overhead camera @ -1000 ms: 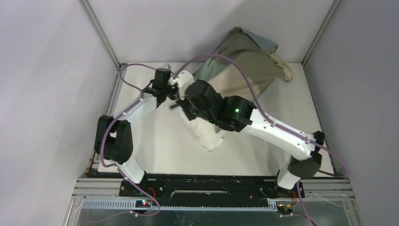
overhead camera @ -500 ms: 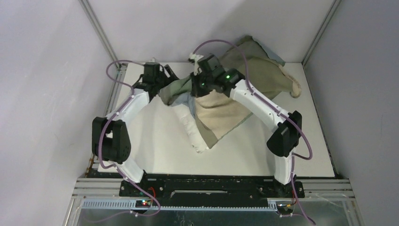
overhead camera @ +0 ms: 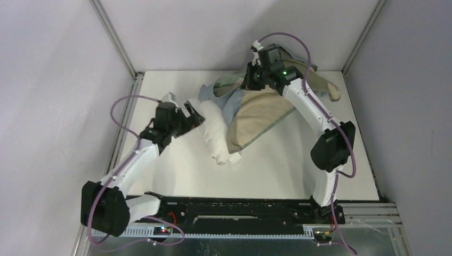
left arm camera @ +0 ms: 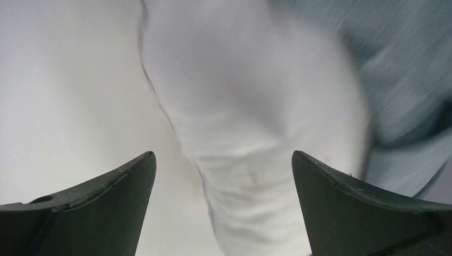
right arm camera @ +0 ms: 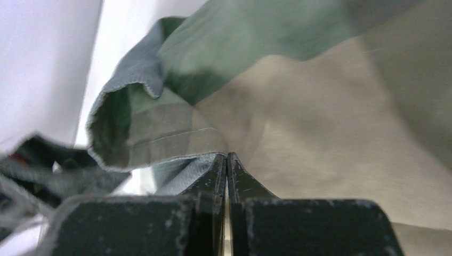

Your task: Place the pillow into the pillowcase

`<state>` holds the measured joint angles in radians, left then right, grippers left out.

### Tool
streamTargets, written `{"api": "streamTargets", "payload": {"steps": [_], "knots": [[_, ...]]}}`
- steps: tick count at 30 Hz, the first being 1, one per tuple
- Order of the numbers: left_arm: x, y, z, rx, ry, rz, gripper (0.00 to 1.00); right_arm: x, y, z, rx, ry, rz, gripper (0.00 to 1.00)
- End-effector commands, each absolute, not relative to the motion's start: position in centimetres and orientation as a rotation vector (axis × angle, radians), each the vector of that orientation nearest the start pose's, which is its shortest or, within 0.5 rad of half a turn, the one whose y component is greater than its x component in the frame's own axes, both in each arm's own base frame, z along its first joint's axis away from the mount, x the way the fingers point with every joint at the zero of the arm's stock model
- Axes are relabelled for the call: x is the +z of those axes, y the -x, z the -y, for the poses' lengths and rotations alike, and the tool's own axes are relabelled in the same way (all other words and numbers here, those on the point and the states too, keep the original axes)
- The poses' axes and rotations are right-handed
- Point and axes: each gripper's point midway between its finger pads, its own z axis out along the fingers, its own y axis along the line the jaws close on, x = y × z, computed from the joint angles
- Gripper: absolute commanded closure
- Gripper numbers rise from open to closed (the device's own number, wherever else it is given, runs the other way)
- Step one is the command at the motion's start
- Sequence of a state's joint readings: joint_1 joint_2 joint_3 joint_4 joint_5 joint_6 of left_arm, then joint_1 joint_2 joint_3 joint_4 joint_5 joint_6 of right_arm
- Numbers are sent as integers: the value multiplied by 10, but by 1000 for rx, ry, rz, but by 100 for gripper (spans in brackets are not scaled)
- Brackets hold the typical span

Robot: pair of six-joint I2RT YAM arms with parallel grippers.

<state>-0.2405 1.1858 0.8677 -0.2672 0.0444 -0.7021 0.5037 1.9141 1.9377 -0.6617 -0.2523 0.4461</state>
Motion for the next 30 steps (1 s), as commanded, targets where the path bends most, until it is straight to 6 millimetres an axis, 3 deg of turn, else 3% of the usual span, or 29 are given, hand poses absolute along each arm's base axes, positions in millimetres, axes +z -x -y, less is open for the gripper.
{"api": "streamTargets", "payload": {"steps": [1, 4, 6, 8, 11, 13, 16, 23, 27, 30], "knots": [[157, -306, 165, -779, 425, -2189, 0, 257, -463, -255, 543, 60, -2286, 100], [150, -292, 190, -932, 430, -2159, 0, 223, -460, -246, 441, 51, -2392, 98], [150, -293, 202, -980, 411, -2145, 0, 217, -450, -247, 406, 81, -2390, 68], [149, -296, 211, -1002, 391, -2143, 0, 226, -436, -246, 352, 109, -2353, 39], [140, -302, 219, -992, 392, -2168, 5, 255, -404, -246, 315, 144, -2281, 15], [135, -306, 221, -988, 412, -2175, 14, 264, -381, -244, 264, 156, -2239, 2], [134, -309, 222, -984, 435, -2166, 30, 257, -342, -252, 237, 206, -2209, 0], [141, -313, 223, -971, 416, -2158, 65, 243, -292, -265, 178, 275, -2160, 0], [142, -313, 223, -972, 410, -2158, 75, 243, -267, -305, 253, 456, -2091, 1], [143, -313, 223, -972, 407, -2157, 82, 225, -262, -326, 267, 557, -2104, 1]]}}
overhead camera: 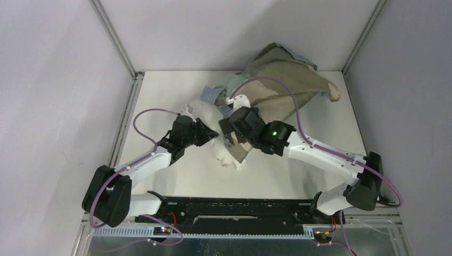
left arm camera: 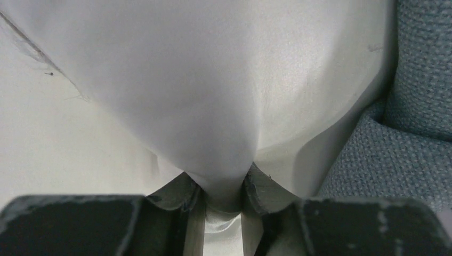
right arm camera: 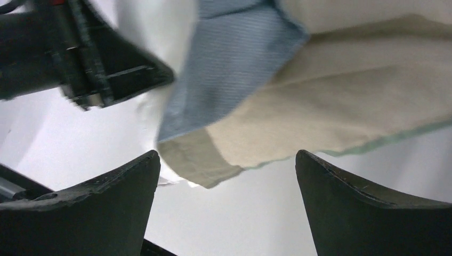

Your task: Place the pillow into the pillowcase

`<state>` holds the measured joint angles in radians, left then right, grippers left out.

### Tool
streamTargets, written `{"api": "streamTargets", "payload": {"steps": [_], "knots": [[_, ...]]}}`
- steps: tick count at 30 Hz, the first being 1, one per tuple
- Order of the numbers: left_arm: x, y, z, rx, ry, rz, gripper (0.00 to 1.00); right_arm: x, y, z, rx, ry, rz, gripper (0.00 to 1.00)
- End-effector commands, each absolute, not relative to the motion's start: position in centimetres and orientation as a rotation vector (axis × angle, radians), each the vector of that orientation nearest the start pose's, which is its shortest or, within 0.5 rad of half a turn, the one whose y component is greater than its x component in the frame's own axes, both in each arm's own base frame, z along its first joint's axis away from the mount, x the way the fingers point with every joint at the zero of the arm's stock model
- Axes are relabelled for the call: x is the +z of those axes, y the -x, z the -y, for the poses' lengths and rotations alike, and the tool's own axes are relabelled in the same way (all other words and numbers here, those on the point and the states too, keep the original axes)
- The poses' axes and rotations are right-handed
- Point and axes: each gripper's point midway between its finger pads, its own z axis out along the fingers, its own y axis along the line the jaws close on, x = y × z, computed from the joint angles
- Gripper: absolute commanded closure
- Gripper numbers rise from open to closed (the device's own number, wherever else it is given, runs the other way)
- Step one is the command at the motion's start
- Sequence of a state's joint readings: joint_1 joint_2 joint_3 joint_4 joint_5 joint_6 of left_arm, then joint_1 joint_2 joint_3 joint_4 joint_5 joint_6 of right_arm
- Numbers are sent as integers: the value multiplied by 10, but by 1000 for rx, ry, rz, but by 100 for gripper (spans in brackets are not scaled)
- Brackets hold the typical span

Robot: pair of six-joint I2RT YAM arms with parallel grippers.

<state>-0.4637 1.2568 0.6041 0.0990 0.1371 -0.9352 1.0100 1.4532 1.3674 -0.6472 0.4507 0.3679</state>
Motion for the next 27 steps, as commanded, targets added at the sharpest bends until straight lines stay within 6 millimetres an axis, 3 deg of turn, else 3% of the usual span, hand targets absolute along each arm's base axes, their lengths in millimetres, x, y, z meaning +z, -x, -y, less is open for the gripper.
{"api": "streamTargets", "payload": {"steps": [1, 6, 9, 12, 17, 20, 23, 25, 27], "knots": [[143, -313, 223, -972, 408, -2156, 83, 218, -263, -330, 270, 574, -2113, 1], [145, -312, 221, -963, 413, -2151, 95, 197, -285, -340, 240, 598, -2138, 0], [146, -311, 219, -958, 416, -2149, 99, 181, -306, -329, 134, 561, -2191, 1], [146, -311, 217, -938, 416, -2153, 100, 180, -327, -302, -28, 463, -2207, 3], [146, -309, 210, -897, 413, -2157, 100, 183, -354, -247, -144, 254, -2235, 23], [147, -308, 207, -879, 411, -2156, 100, 188, -363, -239, -116, 230, -2236, 54], [147, -309, 206, -868, 416, -2153, 100, 214, -363, -253, -24, 253, -2210, 95], [153, -312, 209, -884, 419, -2144, 100, 239, -354, -277, 93, 304, -2199, 100], [166, -317, 221, -927, 405, -2120, 100, 270, -329, -325, 293, 405, -2193, 100]]}}
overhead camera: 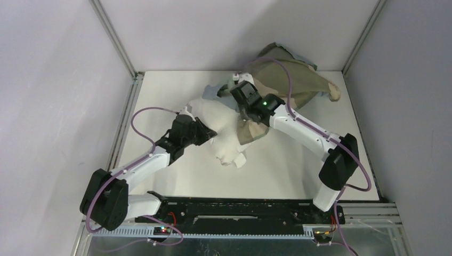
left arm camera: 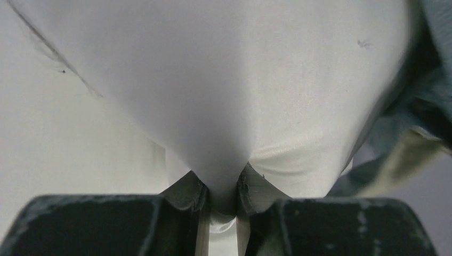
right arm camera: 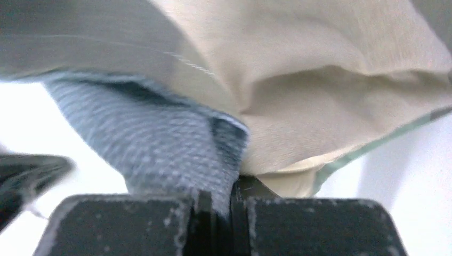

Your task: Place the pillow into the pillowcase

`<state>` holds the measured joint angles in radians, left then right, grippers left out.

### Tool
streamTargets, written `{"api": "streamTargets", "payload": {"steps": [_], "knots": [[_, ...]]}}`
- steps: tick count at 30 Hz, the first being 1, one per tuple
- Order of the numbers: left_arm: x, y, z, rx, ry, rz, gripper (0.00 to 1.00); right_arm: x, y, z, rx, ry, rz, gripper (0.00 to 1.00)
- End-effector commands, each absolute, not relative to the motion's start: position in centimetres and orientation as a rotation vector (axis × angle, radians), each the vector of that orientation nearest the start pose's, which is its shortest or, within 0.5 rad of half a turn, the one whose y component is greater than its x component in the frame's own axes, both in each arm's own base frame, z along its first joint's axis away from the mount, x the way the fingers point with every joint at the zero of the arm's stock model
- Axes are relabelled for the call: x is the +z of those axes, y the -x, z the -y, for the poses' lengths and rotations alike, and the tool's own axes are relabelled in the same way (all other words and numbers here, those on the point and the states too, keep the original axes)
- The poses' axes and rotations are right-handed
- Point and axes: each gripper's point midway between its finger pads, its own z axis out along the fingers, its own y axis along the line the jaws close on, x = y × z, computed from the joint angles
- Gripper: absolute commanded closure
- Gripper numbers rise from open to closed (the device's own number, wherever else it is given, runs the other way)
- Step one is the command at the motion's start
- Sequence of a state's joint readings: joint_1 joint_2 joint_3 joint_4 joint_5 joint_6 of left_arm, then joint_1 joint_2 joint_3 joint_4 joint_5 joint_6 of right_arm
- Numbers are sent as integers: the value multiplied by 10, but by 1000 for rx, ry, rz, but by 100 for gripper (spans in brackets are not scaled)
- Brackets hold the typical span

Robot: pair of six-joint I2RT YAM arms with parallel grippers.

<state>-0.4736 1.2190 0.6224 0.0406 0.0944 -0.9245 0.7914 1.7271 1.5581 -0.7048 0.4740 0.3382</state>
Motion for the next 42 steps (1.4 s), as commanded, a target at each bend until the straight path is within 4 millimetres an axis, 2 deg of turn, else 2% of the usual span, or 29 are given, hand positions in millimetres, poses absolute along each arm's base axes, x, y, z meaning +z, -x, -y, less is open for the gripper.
{"api": "streamTargets", "payload": {"steps": [1, 3, 4, 6, 8, 12, 14, 17, 18, 19, 22, 25, 28, 30, 34, 39, 42], "knots": [[175, -319, 228, -950, 390, -2105, 100, 287, -308, -355, 412, 482, -2176, 100], [196, -325, 242, -978, 370, -2079, 100, 330, -263, -408, 599, 633, -2093, 100], [205, -326, 248, -997, 366, -2064, 100, 340, -245, -425, 639, 693, -2066, 100], [222, -326, 255, -1036, 372, -2034, 100, 352, -230, -440, 676, 742, -2045, 100], [235, -324, 257, -1058, 391, -2010, 100, 353, -235, -438, 685, 736, -2052, 100], [254, -309, 253, -1084, 441, -1952, 100, 347, -260, -417, 701, 672, -2101, 100], [258, -304, 250, -1099, 491, -1925, 100, 350, -267, -403, 710, 640, -2104, 100], [260, -300, 245, -1155, 612, -1901, 100, 365, -270, -380, 659, 593, -2077, 52], [262, -300, 243, -1173, 647, -1891, 100, 372, -268, -370, 637, 577, -2063, 39], [264, -300, 243, -1187, 675, -1881, 100, 375, -265, -359, 607, 560, -2054, 30], [269, -302, 241, -1227, 745, -1857, 100, 388, -259, -318, 538, 469, -2007, 12], [272, -305, 242, -1244, 780, -1843, 100, 386, -245, -274, 495, 368, -1974, 6], [273, -307, 242, -1229, 779, -1847, 100, 366, -237, -228, 471, 218, -1985, 6], [275, -308, 242, -1228, 780, -1843, 100, 346, -229, -202, 459, 125, -1995, 5], [274, -308, 241, -1201, 770, -1861, 100, 276, -225, -161, 312, -7, -2086, 7], [281, -306, 237, -1183, 755, -1855, 100, 205, -238, -138, 263, -128, -2161, 21], [284, -305, 236, -1171, 737, -1860, 100, 184, -248, -135, 234, -167, -2170, 27]]}}
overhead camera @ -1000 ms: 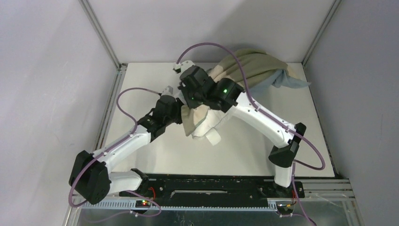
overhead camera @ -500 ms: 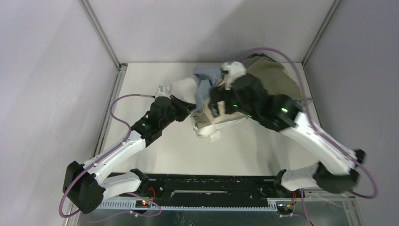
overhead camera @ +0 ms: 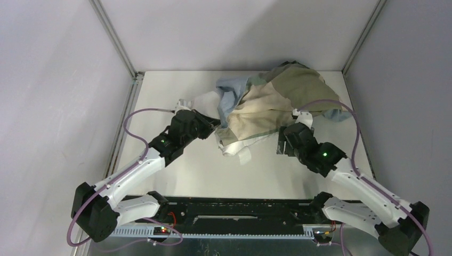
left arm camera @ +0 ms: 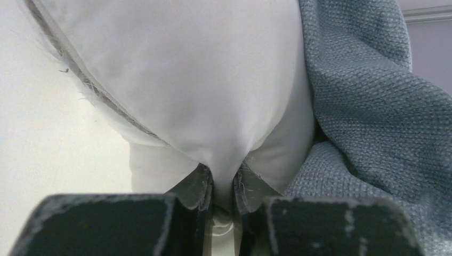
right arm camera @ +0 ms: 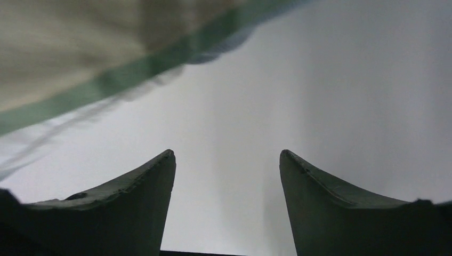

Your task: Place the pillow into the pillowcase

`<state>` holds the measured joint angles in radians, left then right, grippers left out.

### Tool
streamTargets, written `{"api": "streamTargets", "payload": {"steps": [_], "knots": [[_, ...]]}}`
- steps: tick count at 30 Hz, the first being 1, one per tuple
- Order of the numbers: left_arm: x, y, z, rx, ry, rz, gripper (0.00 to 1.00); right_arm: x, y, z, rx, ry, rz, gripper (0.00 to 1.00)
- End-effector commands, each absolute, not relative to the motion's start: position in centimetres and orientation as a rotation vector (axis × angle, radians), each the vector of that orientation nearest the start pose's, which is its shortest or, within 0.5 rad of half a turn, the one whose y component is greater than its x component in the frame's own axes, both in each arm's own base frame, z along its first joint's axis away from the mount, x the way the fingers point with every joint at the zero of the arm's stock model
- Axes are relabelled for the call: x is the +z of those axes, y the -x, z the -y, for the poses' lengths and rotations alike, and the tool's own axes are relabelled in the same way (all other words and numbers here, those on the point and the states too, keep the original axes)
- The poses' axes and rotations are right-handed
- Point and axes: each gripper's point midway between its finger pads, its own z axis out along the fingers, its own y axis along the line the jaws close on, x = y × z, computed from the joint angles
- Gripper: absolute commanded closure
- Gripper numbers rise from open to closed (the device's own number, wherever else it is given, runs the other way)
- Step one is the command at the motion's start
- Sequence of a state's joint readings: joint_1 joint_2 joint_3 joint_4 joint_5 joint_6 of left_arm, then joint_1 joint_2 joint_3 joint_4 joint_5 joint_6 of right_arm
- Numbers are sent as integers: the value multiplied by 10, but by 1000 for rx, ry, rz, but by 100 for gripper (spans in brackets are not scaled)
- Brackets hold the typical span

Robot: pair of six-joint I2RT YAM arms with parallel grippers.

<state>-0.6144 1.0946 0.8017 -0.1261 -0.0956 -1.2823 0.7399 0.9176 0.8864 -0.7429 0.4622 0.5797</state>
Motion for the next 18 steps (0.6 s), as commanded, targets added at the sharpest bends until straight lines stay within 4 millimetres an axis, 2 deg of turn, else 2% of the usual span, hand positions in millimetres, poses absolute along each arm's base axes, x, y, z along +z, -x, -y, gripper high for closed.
{"api": "streamTargets", "payload": {"steps": [1, 5, 10, 13, 16, 17, 18], "knots": [[284, -304, 236, -1167, 733, -1861, 100, 177, -252, -136, 218, -162, -2178, 28], [285, -304, 236, -1164, 720, -1863, 100, 160, -274, -144, 202, -161, -2172, 28], [285, -302, 234, -1146, 699, -1872, 100, 155, -310, -138, 137, -193, -2116, 30], [287, -301, 234, -1137, 677, -1879, 100, 156, -328, -131, 69, -212, -2106, 38], [287, -300, 232, -1116, 655, -1885, 100, 168, -344, -129, 22, -208, -2067, 50], [288, -300, 232, -1110, 644, -1884, 100, 176, -348, -128, 6, -198, -2054, 61], [288, -300, 231, -1099, 631, -1889, 100, 185, -352, -127, -12, -196, -2046, 76]]}}
